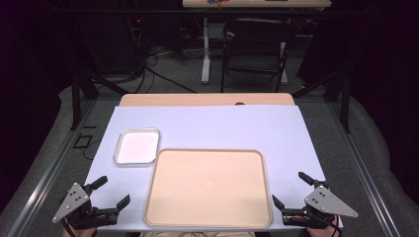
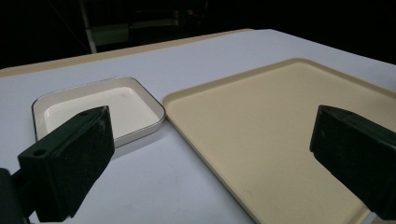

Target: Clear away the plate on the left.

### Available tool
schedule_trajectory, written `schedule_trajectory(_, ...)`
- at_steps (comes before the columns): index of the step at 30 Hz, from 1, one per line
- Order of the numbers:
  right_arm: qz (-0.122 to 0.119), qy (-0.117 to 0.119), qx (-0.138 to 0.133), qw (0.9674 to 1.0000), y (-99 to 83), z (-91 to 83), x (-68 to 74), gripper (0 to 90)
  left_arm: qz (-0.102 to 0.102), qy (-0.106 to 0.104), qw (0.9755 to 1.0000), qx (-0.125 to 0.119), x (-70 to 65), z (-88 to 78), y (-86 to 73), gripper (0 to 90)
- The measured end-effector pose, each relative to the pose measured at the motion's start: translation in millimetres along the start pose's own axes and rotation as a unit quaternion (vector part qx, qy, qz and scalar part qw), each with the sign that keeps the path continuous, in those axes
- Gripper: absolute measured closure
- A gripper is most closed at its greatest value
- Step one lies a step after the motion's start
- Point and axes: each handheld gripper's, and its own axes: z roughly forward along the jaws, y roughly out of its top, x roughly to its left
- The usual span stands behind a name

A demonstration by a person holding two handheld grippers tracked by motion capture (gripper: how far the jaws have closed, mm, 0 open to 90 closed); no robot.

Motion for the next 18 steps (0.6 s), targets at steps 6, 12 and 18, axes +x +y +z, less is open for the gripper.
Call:
schedule_trajectory(6, 0.001, -0.002, 0.002, 1.0, 0.4, 0.8, -0.7, 0.0, 0.001, 0.002, 1.0, 0.008, -0.3, 1.2, 0.7, 0.0)
schedule_trajectory(12, 0.003, 0.0, 0.007, 1.0, 0.6, 1.8, -0.2, 0.1, 0.005, 0.006, 0.9999, 0.009, -1.4, 1.2, 1.7, 0.1)
schedule_trajectory(18, 0.002, 0.001, 0.014, 0.9999, 0.4, 3.3, -0.8, 0.3, 0.007, 0.006, 0.9998, 0.016, -1.0, 3.0, 2.8, 0.1)
